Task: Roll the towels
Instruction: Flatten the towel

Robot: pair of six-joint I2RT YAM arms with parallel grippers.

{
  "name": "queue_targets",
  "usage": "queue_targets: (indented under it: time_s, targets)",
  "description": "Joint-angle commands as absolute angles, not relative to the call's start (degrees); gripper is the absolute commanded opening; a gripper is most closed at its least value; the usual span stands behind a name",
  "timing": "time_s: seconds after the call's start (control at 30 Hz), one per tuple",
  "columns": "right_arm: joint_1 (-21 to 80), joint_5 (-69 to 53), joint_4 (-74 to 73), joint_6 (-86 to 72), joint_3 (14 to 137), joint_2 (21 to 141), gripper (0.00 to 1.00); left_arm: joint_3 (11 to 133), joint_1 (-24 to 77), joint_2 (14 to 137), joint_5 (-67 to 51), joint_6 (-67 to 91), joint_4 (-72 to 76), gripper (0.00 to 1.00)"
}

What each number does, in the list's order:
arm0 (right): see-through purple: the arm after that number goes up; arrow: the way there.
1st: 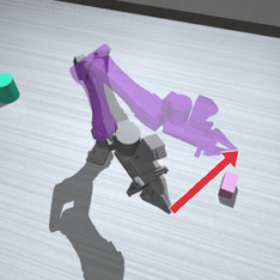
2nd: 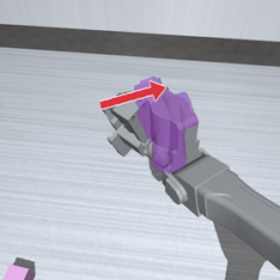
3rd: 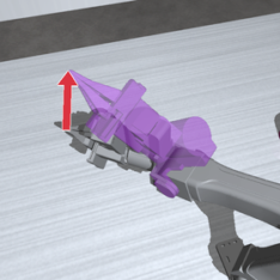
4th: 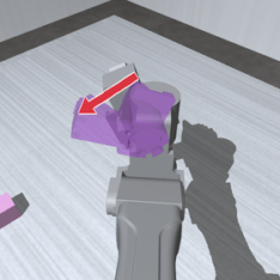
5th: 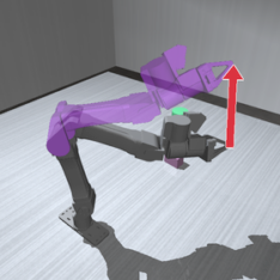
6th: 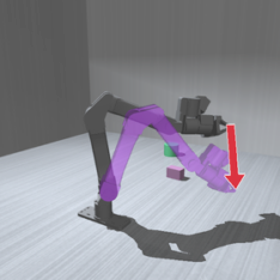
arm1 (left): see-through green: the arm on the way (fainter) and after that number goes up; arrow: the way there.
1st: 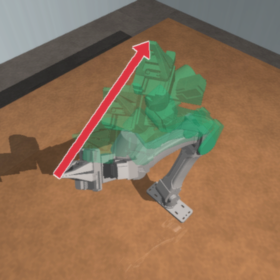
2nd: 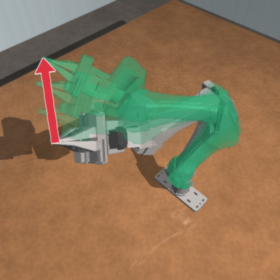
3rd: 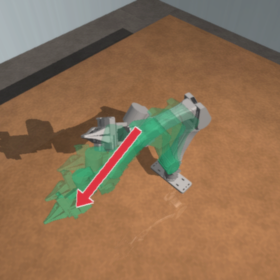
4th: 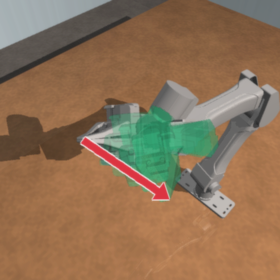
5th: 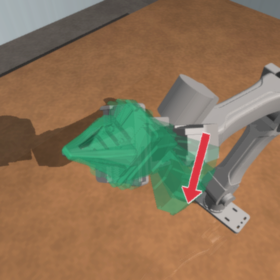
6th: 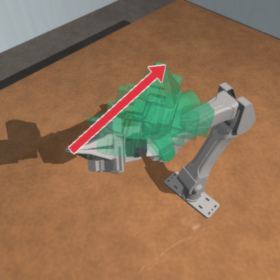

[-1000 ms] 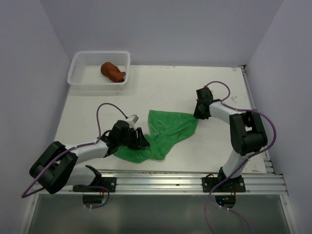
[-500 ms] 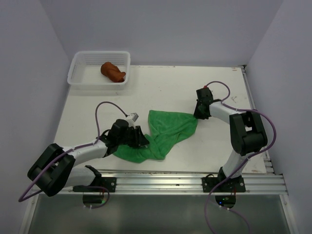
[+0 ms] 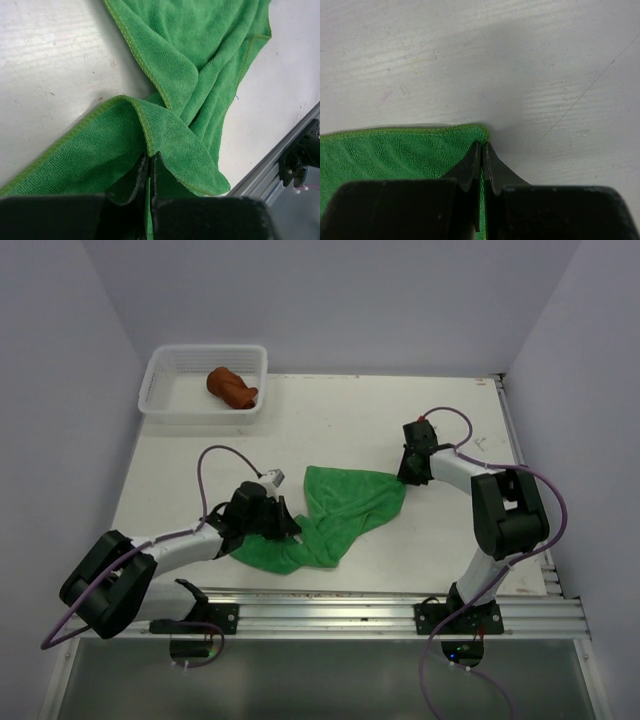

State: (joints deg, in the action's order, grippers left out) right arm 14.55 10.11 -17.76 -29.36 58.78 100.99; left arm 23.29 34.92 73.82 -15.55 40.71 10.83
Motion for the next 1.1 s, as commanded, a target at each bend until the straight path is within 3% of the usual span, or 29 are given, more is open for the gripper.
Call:
queue_targets:
  time_s: [0.0, 0.27, 0.47, 0.87, 1.07]
  targets:
    - [14.2, 9.5, -24.3, -28.9, 56.6, 99.9, 0.0, 27.9, 34.8, 73.0, -10.7, 38.1, 5.8, 0.0]
    - [12.8, 9.0, -27.7, -30.9, 58.5, 95.1, 0.0, 35.4, 23.0, 66.5, -13.1, 34.0, -3.9, 0.0]
    - [9.5, 0.3, -30.8, -36.8, 66.7, 92.7, 0.0, 48.0, 14.5, 68.8, -15.4, 31.5, -9.3, 0.0]
    - [4.7, 9.0, -45.2, -39.8, 87.5, 84.7, 0.0, 67.7, -1.7, 72.0, -25.9, 35.5, -13.4, 0.0]
    - [1.1, 9.1, -47.8, -40.4, 88.1, 81.8, 0.0, 65.6, -7.2, 70.1, -29.1, 37.3, -13.3, 0.0]
